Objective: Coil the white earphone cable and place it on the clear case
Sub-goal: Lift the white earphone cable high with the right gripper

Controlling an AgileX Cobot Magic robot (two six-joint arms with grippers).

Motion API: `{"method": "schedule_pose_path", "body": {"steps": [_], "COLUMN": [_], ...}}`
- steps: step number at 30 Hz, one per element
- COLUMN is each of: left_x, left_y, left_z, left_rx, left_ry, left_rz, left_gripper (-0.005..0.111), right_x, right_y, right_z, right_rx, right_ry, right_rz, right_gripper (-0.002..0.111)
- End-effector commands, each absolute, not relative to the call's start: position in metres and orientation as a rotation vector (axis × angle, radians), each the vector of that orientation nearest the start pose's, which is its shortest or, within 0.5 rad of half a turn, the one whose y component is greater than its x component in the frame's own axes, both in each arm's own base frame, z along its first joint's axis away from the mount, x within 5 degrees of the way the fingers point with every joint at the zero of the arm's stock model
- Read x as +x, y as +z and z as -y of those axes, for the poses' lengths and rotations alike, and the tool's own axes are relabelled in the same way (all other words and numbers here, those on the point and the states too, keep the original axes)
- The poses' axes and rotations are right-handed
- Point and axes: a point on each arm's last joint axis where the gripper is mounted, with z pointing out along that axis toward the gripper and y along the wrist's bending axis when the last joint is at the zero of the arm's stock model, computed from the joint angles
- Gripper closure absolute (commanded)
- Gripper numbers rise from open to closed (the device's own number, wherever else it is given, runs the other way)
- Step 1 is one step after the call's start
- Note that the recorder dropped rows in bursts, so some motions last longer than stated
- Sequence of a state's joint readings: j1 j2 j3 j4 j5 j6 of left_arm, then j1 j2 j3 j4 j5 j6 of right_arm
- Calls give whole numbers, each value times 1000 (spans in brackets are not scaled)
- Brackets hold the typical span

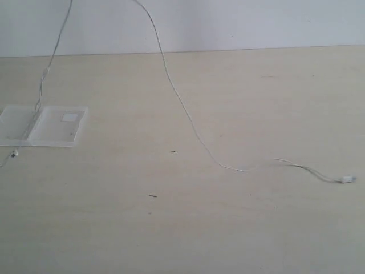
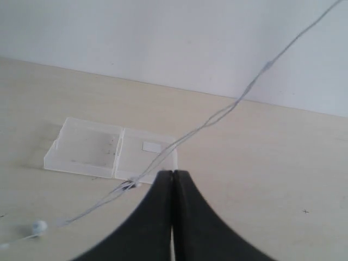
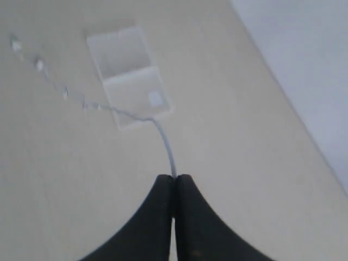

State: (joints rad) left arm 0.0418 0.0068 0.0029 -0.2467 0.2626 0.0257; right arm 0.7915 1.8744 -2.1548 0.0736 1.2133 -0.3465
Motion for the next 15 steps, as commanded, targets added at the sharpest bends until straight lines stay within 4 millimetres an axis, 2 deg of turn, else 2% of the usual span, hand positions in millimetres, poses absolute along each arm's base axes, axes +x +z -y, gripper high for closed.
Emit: {"method": "schedule_pose_path", "body": {"steps": [1,3,7,11,15], "left_x": [55,55,55,55,55], "left_y": [190,190,190,190,190], "left_z": [4,4,4,4,4], "left_rx": [-174,-174,-174,-174,-174], "left_ry": [-182,-182,-182,-182,-182], "left_rz": [-1730,-1730,-1730,-1730,-1730], "left_gripper": [107,107,107,107,107], "right_x": [272,270,266,262,256], "right_y": [475,490,507,513,517], "right_z": [-281,-276,-268,-264,-265], "right_rx": [-1155,-1105,-1030,-1000,-977], "right_ry": [344,340,341,346,439], "right_rz": [-1948,-1912,-1883,-1878,-1892], "right_gripper": [108,108,108,108,108]}}
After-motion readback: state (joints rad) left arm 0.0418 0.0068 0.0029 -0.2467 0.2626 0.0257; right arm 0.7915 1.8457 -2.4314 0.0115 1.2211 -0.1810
